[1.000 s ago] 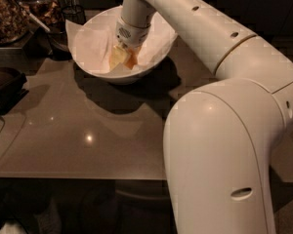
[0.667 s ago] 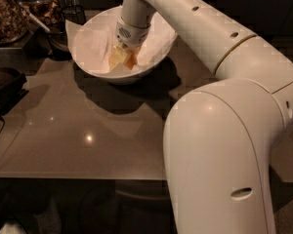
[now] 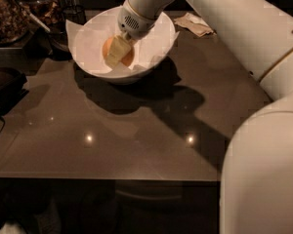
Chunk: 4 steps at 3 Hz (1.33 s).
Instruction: Pick orange from white bowl
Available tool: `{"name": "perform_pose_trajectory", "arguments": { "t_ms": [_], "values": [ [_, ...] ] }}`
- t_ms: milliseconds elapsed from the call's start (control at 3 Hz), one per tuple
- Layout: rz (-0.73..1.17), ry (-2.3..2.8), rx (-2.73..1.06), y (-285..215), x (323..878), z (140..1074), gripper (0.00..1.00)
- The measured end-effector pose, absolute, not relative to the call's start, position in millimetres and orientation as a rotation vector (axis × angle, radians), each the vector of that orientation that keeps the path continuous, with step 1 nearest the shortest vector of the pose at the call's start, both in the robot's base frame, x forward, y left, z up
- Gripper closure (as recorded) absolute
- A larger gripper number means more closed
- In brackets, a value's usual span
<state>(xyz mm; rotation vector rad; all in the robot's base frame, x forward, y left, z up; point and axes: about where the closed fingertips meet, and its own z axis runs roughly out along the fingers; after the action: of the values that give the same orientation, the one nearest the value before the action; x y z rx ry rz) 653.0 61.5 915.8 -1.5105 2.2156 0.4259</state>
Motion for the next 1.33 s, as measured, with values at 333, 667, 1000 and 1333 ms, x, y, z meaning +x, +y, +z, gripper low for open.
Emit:
{"name": "perform_pose_trajectory", "arguments": {
  "t_ms": [333, 667, 1000, 1333],
  "values": [
    [0.43, 2.2, -1.515, 61, 650, 920, 1.0],
    [0.463, 2.166, -1.529, 67, 649, 920, 1.0],
    [0.531, 2.095, -1.534, 78, 629, 934, 1.0],
    [0.539, 2.039, -1.506, 79, 603, 949, 1.0]
  ]
}}
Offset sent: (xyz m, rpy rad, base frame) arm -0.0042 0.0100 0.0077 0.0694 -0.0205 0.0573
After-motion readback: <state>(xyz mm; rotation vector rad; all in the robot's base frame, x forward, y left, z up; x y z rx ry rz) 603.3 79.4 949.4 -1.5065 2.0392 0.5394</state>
